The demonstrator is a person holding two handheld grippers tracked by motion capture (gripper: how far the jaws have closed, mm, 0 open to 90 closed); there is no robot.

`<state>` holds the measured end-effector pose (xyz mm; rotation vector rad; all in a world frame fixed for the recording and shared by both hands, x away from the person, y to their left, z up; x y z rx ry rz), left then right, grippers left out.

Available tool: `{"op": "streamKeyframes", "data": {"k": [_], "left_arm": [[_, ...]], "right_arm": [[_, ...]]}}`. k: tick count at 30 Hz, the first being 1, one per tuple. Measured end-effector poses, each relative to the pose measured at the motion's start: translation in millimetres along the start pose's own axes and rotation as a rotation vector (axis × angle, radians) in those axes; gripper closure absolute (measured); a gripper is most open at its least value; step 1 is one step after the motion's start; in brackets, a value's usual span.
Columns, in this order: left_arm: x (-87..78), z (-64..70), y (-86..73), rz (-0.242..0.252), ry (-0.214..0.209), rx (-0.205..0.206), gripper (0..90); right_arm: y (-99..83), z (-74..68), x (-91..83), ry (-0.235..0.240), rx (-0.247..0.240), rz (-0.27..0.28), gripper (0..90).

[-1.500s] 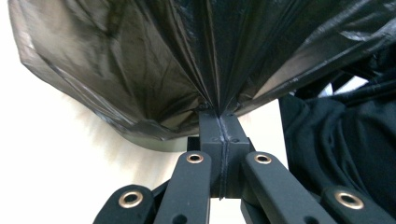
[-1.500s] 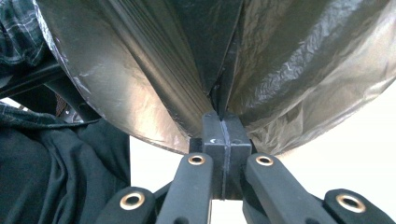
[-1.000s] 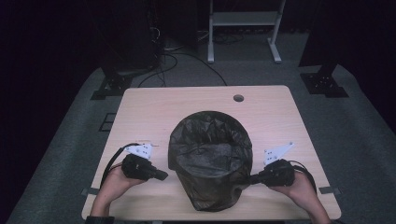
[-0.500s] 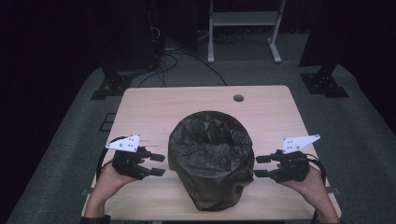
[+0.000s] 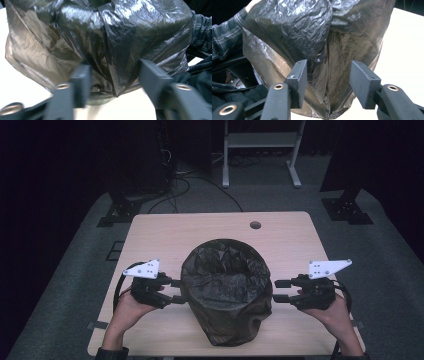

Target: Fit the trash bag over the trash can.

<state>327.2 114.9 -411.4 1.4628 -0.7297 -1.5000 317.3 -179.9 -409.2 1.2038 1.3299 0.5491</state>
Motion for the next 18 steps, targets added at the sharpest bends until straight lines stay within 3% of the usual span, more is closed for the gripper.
{"op": "streamKeyframes", "data": {"k": [2, 3, 4, 12, 18], "left_arm": [[0.7, -1.4, 0.4, -0.003, 0.008, 0.011, 68.0], [0.7, -0.3, 0.6, 0.002, -0.006, 0.015, 81.9], [0.8, 0.4, 1.2, 0.010, -0.009, 0.015, 89.9], [8.4, 2.2, -27.2, -0.104, -0.046, -0.022, 90.0], [11.8, -6.5, -51.6, -0.178, -0.028, -0.057, 90.0]], "right_arm": [[2.6, -0.2, -2.0, 0.002, 0.001, 0.017, 48.8], [4.3, -0.4, -3.3, 0.003, 0.001, 0.028, 49.5], [6.1, -0.7, -4.7, 0.005, 0.000, 0.036, 49.6], [25.1, -5.6, -12.0, 0.004, -0.024, 0.086, 49.7], [38.8, -10.5, -10.1, 0.006, -0.050, 0.101, 49.6]]}}
Point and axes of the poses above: each handheld gripper's, and its own axes: x roughly forward along the jaws, y roughly out of its top, z roughly to its right, the point moved 10 cm from there along x, roughly forward along the jaws, and after that the axes turned 1 degree about y, right-handed, at the moved point
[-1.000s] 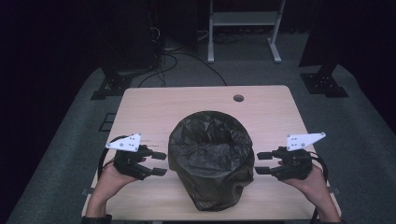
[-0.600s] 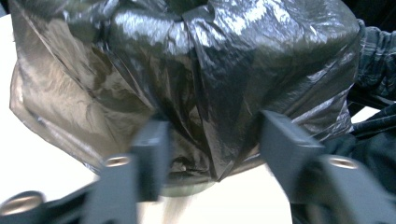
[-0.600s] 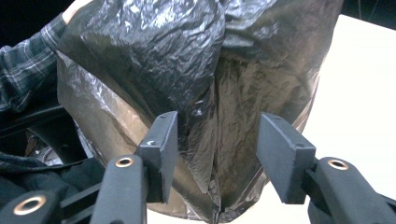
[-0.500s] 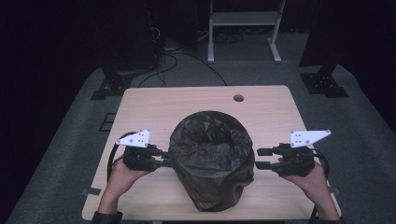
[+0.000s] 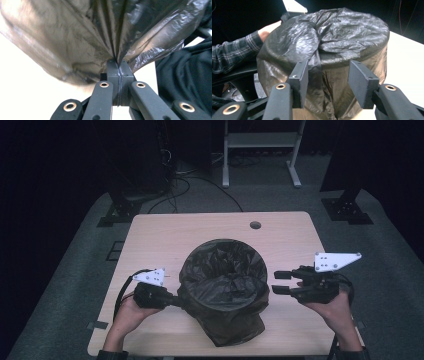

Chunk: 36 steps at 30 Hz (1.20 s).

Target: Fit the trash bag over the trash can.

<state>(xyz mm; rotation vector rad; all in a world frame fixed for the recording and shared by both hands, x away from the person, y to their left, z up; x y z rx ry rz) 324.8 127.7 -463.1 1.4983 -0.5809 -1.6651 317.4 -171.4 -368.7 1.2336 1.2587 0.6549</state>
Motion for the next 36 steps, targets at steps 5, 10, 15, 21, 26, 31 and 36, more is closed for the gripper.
{"op": "streamKeyframes", "data": {"k": [5, 10, 15, 21, 26, 31, 36], "left_arm": [[-0.4, -1.1, -2.5, 0.003, 0.002, 0.001, 89.8], [-9.4, 1.0, 1.3, 0.053, 0.012, -0.009, 69.0], [-15.6, 2.4, 0.6, 0.088, 0.048, -0.016, 40.8], [-20.8, 1.5, -4.9, 0.108, 0.120, -0.030, 17.7], [-20.2, -4.4, -18.0, 0.088, 0.226, -0.024, 0.4], [-18.0, -8.1, -34.0, 0.056, 0.298, -0.021, 0.0], [-14.2, -15.1, -51.3, 0.022, 0.344, -0.033, 0.0]], "right_arm": [[5.9, -1.1, 4.4, 0.004, -0.008, 0.000, 49.2], [8.9, -0.1, 5.5, -0.002, -0.005, 0.005, 45.1], [14.0, 0.8, 6.9, -0.008, 0.005, 0.009, 35.0], [23.5, 1.4, 11.3, -0.021, 0.001, 0.009, 19.6], [33.0, 0.6, 19.9, -0.046, -0.022, -0.014, 12.5], [43.0, 1.0, 29.7, -0.067, -0.058, -0.024, 4.4], [52.9, 1.7, 39.2, -0.068, -0.077, -0.035, 1.0]]}}
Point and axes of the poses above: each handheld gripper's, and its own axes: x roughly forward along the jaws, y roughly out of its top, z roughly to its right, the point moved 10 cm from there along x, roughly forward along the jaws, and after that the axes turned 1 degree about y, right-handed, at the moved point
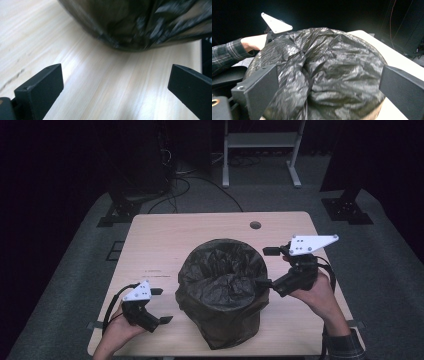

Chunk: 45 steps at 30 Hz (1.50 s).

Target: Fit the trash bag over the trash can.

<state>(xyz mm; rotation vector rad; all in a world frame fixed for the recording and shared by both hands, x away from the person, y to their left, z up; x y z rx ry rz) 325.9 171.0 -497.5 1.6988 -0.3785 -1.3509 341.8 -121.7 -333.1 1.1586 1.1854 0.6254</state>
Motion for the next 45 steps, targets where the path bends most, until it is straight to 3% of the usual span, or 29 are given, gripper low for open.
{"op": "streamKeyframes", "data": {"k": [7, 13, 17, 23, 35, 45], "left_arm": [[10.1, -10.8, -24.7, -0.050, 0.047, -0.038, 0.0], [22.8, -22.4, -52.0, -0.149, 0.097, -0.053, 0.0], [23.6, -25.4, -52.2, -0.119, 0.111, -0.058, 0.0], [24.0, -24.8, -51.9, -0.117, 0.107, -0.054, 0.0], [24.0, -24.8, -51.8, -0.116, 0.106, -0.055, 0.0], [24.0, -24.8, -51.9, -0.116, 0.107, -0.055, 0.0]], "right_arm": [[9.1, 0.2, 13.8, 0.014, -0.027, -0.009, 0.0], [10.1, 1.1, 25.3, 0.011, -0.055, -0.048, 0.0], [8.6, 3.0, 33.6, 0.013, -0.062, -0.084, 0.0], [3.9, 3.7, 45.1, 0.023, -0.072, -0.138, 0.0], [-16.0, -1.4, 70.8, 0.056, -0.110, -0.343, 0.0], [-21.3, -3.8, 79.6, 0.064, -0.112, -0.433, 0.0]]}}
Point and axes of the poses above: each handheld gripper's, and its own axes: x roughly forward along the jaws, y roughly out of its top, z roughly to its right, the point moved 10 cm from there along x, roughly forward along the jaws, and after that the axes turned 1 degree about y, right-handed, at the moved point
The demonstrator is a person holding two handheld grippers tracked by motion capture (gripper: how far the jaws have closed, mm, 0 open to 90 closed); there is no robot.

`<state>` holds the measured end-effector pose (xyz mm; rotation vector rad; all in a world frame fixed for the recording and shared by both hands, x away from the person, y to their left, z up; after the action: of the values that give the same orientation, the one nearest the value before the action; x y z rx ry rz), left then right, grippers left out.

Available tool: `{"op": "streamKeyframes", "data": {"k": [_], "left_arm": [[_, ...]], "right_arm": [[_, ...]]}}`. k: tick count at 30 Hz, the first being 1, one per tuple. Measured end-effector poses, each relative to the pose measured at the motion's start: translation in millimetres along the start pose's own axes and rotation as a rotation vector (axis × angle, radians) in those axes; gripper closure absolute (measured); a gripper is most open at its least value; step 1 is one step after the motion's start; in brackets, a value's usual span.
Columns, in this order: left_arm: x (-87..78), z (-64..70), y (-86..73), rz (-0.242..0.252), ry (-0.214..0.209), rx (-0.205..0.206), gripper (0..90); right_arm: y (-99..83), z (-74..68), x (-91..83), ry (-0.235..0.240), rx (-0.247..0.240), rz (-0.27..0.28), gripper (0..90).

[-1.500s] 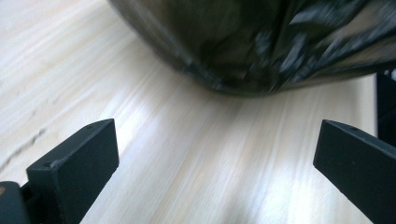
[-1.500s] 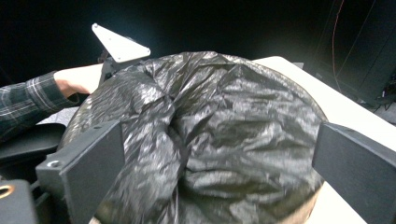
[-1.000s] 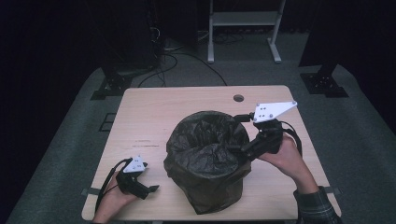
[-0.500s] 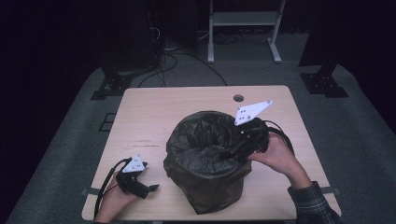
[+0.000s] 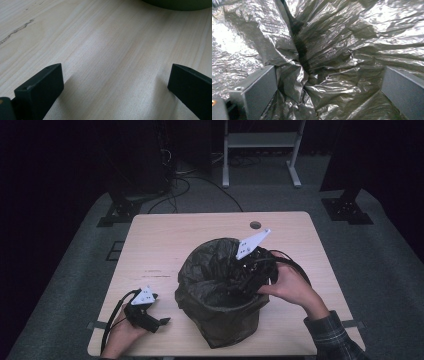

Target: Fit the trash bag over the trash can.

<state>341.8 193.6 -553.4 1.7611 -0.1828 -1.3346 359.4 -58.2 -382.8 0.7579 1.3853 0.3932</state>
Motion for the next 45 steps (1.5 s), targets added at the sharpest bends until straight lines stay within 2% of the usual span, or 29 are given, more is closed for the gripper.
{"op": "streamKeyframes", "data": {"k": [5, 12, 14, 19, 24, 29, 31, 34, 36, 40, 45], "left_arm": [[0.0, 0.0, 0.0, 0.000, 0.000, 0.000, 0.0], [0.0, 0.0, 0.0, 0.000, 0.000, 0.000, 0.0], [0.0, 0.0, 0.0, 0.000, 0.000, 0.000, 0.0], [0.0, 0.1, -0.1, -0.001, -0.001, 0.000, 0.0], [-0.1, 0.1, -0.1, -0.001, 0.000, 0.000, 0.0], [-0.1, 0.1, -0.1, -0.001, 0.000, -0.001, 0.0], [-0.1, 0.1, -0.1, -0.001, 0.000, -0.001, 0.0], [-0.1, 0.1, -0.1, -0.001, -0.001, 0.000, 0.0], [-0.1, 0.1, -0.1, -0.001, -0.001, 0.000, 0.0], [-0.1, 0.1, -0.1, -0.001, -0.001, -0.001, 0.0], [-0.1, 0.1, -0.1, -0.001, -0.001, 0.000, 0.0]], "right_arm": [[-3.1, -3.6, 10.1, 0.021, -0.005, -0.061, 0.0], [-6.8, -3.0, 16.1, -0.001, -0.027, -0.108, 0.0], [-8.4, -5.1, 19.0, 0.006, -0.034, -0.129, 0.0], [-11.7, -6.1, 21.1, 0.018, -0.024, -0.174, 1.1], [-17.1, -8.7, 24.4, 0.042, -0.002, -0.265, 1.1], [-19.2, -9.9, 25.1, 0.050, 0.012, -0.297, 1.1], [-18.2, -10.6, 25.2, 0.057, 0.010, -0.292, 0.8], [-11.6, -10.1, 20.5, 0.050, 0.006, -0.248, 0.3], [-2.8, -7.1, 12.5, 0.025, -0.003, -0.198, 0.3], [14.9, -5.0, 0.6, 0.018, -0.003, -0.127, 0.3], [35.9, -4.6, 0.1, 0.015, -0.023, -0.096, 0.3]]}}
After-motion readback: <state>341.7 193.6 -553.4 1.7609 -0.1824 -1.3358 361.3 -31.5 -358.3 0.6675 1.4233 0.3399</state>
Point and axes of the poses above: each handheld gripper's, and its own axes: x roughly forward along the jaws, y roughly out of its top, z roughly to its right, the point moved 10 cm from there along x, roughly forward along the jaws, and after that the axes turned 1 degree about y, right-handed, at the moved point
